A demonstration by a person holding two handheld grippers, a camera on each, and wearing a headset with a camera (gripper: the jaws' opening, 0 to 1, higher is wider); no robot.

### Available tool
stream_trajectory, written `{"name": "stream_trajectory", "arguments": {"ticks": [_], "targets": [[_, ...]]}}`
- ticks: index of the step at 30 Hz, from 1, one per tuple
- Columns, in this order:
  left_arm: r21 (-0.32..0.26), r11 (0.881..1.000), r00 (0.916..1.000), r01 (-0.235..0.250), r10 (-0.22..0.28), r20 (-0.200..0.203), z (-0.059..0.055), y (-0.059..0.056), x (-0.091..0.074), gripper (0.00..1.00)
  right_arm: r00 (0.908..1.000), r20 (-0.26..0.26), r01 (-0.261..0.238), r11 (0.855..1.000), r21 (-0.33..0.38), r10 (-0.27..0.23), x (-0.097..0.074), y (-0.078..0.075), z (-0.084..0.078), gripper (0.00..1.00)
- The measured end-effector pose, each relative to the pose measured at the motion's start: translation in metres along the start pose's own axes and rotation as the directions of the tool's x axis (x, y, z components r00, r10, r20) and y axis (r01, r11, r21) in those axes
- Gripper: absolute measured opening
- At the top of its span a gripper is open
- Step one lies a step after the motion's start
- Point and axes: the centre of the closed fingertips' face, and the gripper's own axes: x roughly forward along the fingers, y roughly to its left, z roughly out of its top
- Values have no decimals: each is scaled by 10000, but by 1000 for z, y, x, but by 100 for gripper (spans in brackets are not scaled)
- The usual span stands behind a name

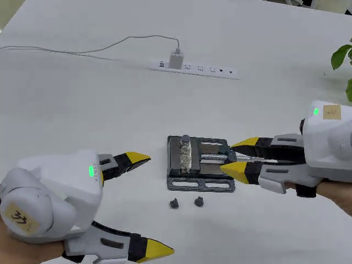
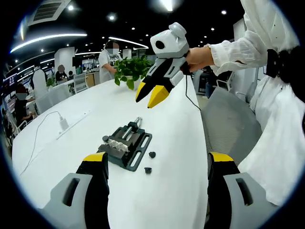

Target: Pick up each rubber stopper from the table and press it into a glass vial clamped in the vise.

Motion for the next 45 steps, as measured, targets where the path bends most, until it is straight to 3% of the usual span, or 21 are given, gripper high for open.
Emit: {"name": "stream_trajectory", "arguments": {"ticks": [12,18,36,45], "targets": [[-12,9999,9993,107,-108,-371,-8,-3,8,81,9991,425,-116,9989,449,97,-13,25,-18,28],[-133,9998,9985,144,-151,-532,-16,-4,13,78,9985,552,-90,9979,649,54,-19,30,-28,28],[-303,9987,9943,407,-435,-978,-30,-2,33,68,9972,702,187,9922,1230,-275,-33,33,-46,27],[-360,9984,9929,443,-480,-1092,-32,2,45,61,9970,684,273,9905,1347,-368,-37,33,-52,27]]}}
